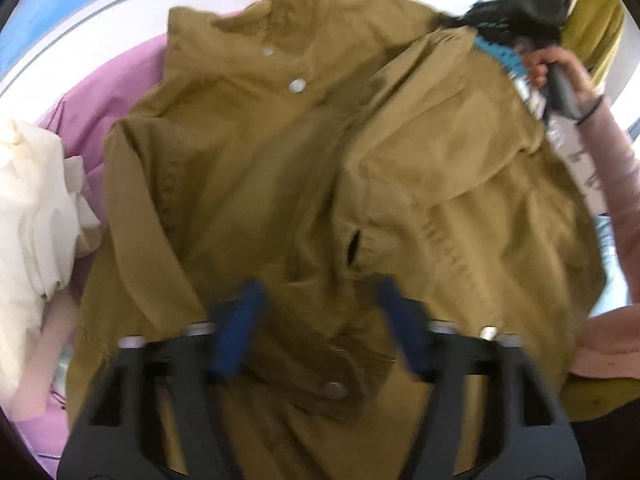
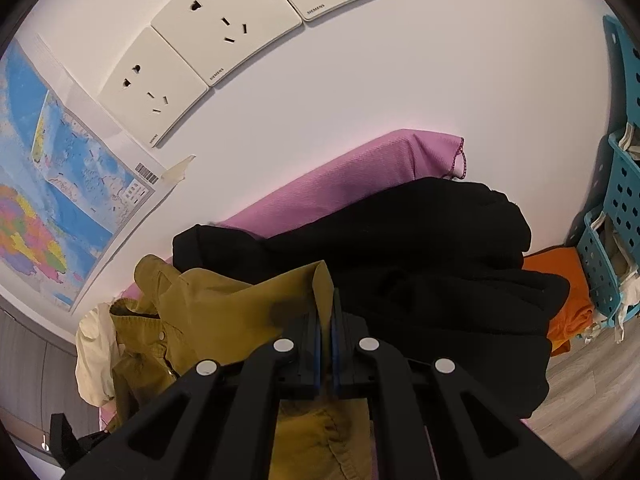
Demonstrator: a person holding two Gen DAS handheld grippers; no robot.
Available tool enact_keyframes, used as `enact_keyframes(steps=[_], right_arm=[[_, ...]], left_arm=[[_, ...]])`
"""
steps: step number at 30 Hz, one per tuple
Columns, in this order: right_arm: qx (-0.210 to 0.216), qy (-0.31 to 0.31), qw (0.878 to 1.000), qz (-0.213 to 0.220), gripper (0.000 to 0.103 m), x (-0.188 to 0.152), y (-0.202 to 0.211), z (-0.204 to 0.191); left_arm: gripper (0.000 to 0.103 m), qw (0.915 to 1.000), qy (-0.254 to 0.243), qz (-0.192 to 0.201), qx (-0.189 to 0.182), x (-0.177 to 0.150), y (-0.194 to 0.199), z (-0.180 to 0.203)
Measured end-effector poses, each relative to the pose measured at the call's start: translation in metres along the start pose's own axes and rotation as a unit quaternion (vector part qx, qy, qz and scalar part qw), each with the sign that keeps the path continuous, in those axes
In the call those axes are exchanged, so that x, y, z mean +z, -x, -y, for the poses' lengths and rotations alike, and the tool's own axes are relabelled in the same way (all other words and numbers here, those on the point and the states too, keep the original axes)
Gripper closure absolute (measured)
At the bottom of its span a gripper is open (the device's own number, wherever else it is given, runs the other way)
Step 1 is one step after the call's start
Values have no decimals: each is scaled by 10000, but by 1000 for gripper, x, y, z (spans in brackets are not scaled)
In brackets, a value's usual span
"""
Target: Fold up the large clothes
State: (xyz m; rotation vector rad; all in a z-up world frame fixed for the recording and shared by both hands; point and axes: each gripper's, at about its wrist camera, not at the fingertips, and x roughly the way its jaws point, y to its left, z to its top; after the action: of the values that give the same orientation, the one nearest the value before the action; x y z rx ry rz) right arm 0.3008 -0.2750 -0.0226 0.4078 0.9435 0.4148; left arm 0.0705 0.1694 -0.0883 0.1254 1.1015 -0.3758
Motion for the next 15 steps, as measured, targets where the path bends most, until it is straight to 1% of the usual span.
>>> enact_keyframes(steps=[1,2,5,7,8,9,10,11,12,13,14,15], right_arm=[[18,6,10000,17,99,0,1,0],[47,34,10000,70,99,0,4,-2],[112,79,9997,195,99,0,11,-3],[102,48,9996,268,99,1,11,-2],[94,-18,9996,259,99,0,8,1],[60,-91,9997,218,99,0,4,4],[20,-158,9997,164,98,-1,0,7],[4,-190,9998,116,96,-2,-2,8],[-65,-220,9997,105,87,-2,-2,10],[-201,-250,9993,177,68,-3,3,10],[-237,-229,9991,267,60,-4,8,9],[-333,-154,9984,429,57,-5,17,6]], left_arm=[[84,9999,80,63,71,3,1,-5],[96,9997,169,171,66,8,4,-11],[96,9937,415,710,768,24,23,-28],[96,9881,629,1021,961,36,31,-36],[96,9862,676,1083,1052,41,30,-38],[94,9861,650,1046,1119,44,26,-37],[87,9890,600,883,1020,46,17,-37],[64,9925,556,720,819,45,10,-37],[55,9927,552,662,849,45,6,-38],[51,9914,539,678,985,41,6,-41],[42,9914,531,708,960,38,7,-43],[36,9914,587,746,896,34,11,-46]])
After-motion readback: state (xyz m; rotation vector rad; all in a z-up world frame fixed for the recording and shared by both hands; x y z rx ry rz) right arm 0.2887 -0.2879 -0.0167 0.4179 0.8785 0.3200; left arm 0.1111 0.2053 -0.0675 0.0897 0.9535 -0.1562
